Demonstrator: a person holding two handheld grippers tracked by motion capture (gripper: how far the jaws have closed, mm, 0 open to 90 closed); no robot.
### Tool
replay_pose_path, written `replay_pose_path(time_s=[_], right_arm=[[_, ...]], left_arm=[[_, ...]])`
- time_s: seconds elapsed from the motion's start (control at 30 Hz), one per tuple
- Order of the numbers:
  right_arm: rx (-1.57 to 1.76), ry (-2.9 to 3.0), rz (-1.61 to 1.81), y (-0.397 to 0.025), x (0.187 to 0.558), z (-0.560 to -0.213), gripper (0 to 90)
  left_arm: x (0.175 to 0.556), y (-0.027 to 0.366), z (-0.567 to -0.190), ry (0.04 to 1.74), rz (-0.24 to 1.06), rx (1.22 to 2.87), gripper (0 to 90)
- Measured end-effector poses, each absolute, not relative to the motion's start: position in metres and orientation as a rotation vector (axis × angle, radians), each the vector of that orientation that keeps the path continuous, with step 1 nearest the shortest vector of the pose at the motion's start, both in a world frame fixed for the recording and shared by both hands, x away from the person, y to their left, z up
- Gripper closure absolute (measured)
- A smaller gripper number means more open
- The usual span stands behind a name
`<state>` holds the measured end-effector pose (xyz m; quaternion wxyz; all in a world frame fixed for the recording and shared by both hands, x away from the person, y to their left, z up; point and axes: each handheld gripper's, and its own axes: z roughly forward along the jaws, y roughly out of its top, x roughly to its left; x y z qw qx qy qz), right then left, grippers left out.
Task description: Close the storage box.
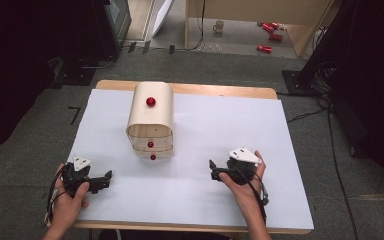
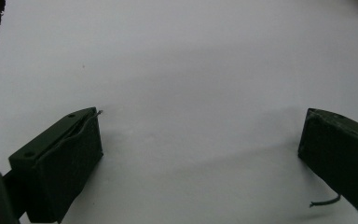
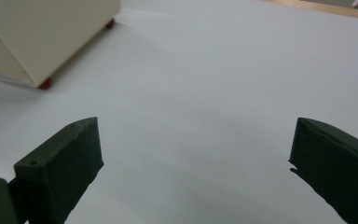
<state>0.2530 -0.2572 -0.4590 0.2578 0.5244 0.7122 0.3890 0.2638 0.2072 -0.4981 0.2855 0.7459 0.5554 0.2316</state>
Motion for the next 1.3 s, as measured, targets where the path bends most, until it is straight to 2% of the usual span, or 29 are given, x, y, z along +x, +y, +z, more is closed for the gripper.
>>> replay_pose_path(time_s=[0.37,0.8,1.3], right_arm=[[1.565,1.841,0.972,-0.328,0.231,-0.474,2.2],[1.693,1.764,0.899,-0.389,0.208,-0.487,2.2],[1.733,1.766,0.749,-0.409,0.203,-0.503,1.8]], left_arm=[[0.264,0.207,-0.498,1.484,0.62,1.995,0.0],[0.264,0.207,-0.498,1.485,0.621,1.994,0.0],[0.264,0.207,-0.498,1.485,0.621,1.995,0.0]])
